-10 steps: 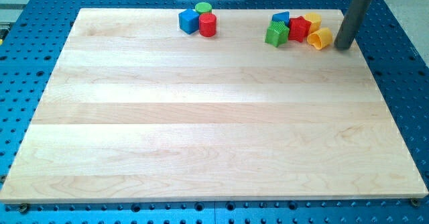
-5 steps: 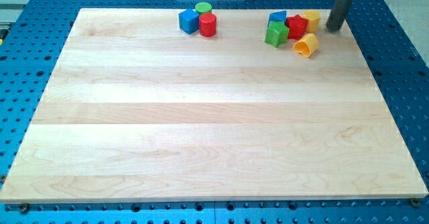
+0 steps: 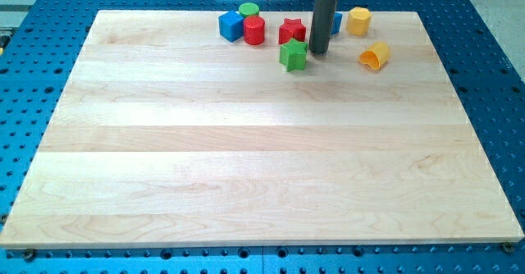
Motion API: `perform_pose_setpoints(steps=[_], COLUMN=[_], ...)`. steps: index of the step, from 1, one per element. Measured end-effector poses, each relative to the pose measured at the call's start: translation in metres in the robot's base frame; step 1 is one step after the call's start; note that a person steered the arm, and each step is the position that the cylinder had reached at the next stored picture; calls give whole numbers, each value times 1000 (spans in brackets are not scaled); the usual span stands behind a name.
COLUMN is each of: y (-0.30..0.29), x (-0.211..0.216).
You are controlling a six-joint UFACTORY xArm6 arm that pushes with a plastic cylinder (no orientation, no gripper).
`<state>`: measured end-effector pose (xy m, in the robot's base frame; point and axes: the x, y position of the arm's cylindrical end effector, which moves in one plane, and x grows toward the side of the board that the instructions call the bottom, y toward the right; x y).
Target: Move the red star to the top left of the board
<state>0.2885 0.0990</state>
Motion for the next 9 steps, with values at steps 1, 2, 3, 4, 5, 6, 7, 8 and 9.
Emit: perform_pose_setpoints(steps=[1, 2, 3, 4, 5, 6, 7, 8, 9], y=[-22, -7, -19, -8, -19, -54, -121, -166, -216], x=[-1, -17, -34, -52, -62, -18, 33, 35, 36])
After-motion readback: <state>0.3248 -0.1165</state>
